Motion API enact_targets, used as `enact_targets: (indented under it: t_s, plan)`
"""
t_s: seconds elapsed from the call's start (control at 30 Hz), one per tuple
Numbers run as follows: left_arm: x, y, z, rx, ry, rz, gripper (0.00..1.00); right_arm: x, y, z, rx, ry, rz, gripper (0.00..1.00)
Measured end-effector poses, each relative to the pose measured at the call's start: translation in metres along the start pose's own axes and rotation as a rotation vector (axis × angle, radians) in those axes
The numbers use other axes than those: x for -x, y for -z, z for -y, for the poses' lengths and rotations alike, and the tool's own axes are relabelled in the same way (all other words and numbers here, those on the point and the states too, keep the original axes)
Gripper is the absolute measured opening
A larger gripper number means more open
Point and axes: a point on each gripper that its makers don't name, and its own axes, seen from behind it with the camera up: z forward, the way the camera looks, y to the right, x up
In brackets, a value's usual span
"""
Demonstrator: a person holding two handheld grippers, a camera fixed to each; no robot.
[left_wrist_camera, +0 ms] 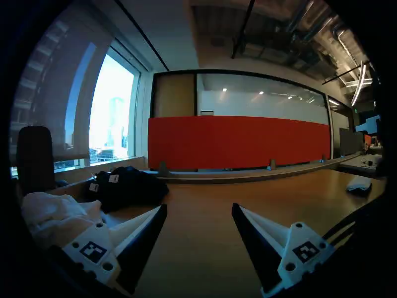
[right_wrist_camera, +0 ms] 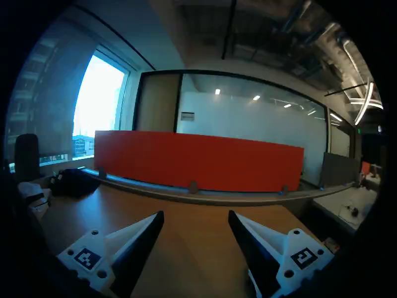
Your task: Fold towel
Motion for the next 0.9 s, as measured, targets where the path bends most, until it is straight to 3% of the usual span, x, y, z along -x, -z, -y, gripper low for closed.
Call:
enact_targets:
  t_s: [0.6, 0.9]
  plan:
    - [0.002, 0.001, 0.001, -0.008, 0.000, 0.001, 0.97, -0.002, -0.002, -0.013, 0.004, 0.010, -0.020, 1.00]
    - [0.002, 0.001, 0.001, -0.008, 0.000, 0.002, 0.97, 0.019, -0.003, -0.023, 0.007, 0.024, -0.029, 1.00]
